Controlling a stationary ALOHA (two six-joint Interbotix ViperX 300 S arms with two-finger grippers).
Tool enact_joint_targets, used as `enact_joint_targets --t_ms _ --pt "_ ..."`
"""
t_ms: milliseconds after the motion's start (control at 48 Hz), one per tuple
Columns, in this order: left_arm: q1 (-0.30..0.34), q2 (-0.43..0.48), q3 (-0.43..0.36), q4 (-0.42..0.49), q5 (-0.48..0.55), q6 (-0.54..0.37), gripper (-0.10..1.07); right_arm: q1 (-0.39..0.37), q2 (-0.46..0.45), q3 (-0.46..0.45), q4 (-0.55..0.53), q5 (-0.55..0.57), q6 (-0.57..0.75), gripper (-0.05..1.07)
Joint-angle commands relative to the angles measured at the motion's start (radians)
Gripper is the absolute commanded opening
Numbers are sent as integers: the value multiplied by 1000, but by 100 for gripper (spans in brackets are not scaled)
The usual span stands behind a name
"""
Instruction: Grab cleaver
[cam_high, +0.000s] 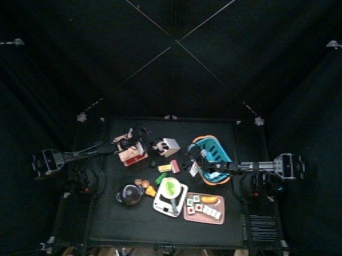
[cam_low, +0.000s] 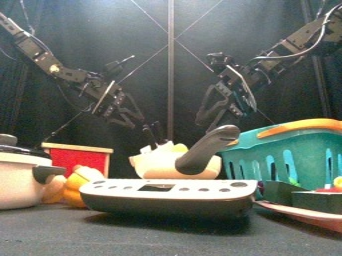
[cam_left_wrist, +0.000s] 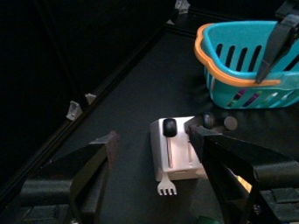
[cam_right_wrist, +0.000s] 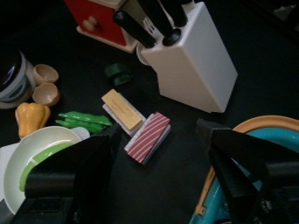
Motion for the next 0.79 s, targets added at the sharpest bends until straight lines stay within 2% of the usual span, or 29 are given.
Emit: enact_joint_targets --t_ms 0,250,521,771 --pt "-3 37 -48 12 -5 2 99 6 -38 -12 2 2 2 100" --pt "-9 106 -74 17 -11 0 99 5 -40 -5 3 3 2 100" --pt "-8 132 -101 18 -20 2 98 0 -38 -5 3 8 2 100" --pt "-9 153 -117 18 -26 0 85 -2 -32 -5 3 20 2 100"
